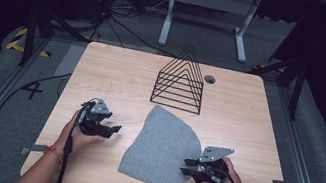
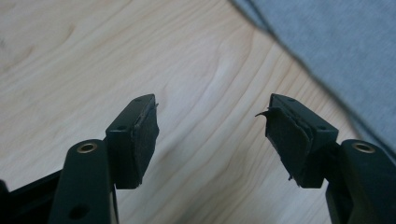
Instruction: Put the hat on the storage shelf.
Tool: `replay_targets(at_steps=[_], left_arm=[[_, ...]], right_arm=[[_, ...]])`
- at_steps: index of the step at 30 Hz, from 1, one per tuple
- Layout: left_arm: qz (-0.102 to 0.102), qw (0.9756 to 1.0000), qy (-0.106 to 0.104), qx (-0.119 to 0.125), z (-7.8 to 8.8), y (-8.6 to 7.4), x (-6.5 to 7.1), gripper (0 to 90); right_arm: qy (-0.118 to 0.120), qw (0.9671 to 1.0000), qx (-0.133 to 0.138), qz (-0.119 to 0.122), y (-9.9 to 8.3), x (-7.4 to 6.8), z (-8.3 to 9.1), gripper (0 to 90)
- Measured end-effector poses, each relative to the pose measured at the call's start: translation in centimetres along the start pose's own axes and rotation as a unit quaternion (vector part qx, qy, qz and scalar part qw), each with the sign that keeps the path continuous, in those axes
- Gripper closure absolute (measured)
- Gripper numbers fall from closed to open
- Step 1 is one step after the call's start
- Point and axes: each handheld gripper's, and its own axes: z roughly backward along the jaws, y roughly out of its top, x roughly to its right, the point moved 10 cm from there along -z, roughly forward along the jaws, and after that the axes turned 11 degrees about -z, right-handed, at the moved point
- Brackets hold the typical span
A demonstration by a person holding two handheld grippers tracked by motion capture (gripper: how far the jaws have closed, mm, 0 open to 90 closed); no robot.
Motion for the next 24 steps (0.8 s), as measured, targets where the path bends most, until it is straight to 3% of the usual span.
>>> replay_targets(at_steps=[2, 3, 4, 5, 6, 7, 9, 13, 19, 24], left_arm=[[-0.005, 1.0000, -0.002, 0.007, -0.2, 0.7, 0.1, 35.1], [-0.009, 0.9999, -0.006, 0.012, -0.7, 1.9, 0.3, 36.1], [-0.009, 0.9999, -0.006, 0.012, -0.7, 1.9, 0.3, 36.4], [-0.012, 0.9998, -0.008, 0.015, -1.3, 3.2, 0.4, 37.2], [-0.012, 0.9998, -0.008, 0.015, -1.3, 3.2, 0.4, 37.9], [-0.020, 0.9996, -0.011, 0.013, -2.1, 4.4, 0.5, 38.1], [-0.033, 0.9993, -0.011, 0.009, -3.1, 5.2, 0.7, 39.6], [-0.029, 0.9992, -0.028, 0.000, -5.0, 6.0, 1.5, 42.3], [-0.038, 0.9988, -0.025, -0.018, -8.4, 6.9, 2.1, 50.5], [-0.042, 0.9980, -0.042, -0.020, -9.3, 7.0, 2.5, 62.7]], right_arm=[[-0.004, 1.0000, 0.000, 0.005, -0.1, 0.0, 0.0, 63.0], [-0.007, 0.9999, -0.001, 0.008, -0.1, 0.0, 0.0, 62.8], [-0.009, 0.9999, -0.002, 0.009, -0.1, 0.0, 0.0, 62.7], [-0.009, 0.9999, -0.002, 0.010, -0.1, 0.0, 0.0, 62.4], [-0.010, 0.9999, -0.003, 0.010, -0.1, 0.0, 0.1, 62.4], [-0.010, 0.9999, -0.004, 0.012, -0.1, 0.0, 0.1, 62.4], [-0.011, 0.9998, -0.005, 0.014, -0.1, 0.0, 0.1, 61.9], [-0.013, 0.9997, -0.006, 0.021, -0.1, -0.1, 0.1, 61.4], [-0.011, 0.9997, -0.008, 0.021, -0.2, -0.1, 0.1, 61.1], [-0.016, 0.9995, -0.012, 0.024, -0.3, 0.1, 0.3, 61.1]])
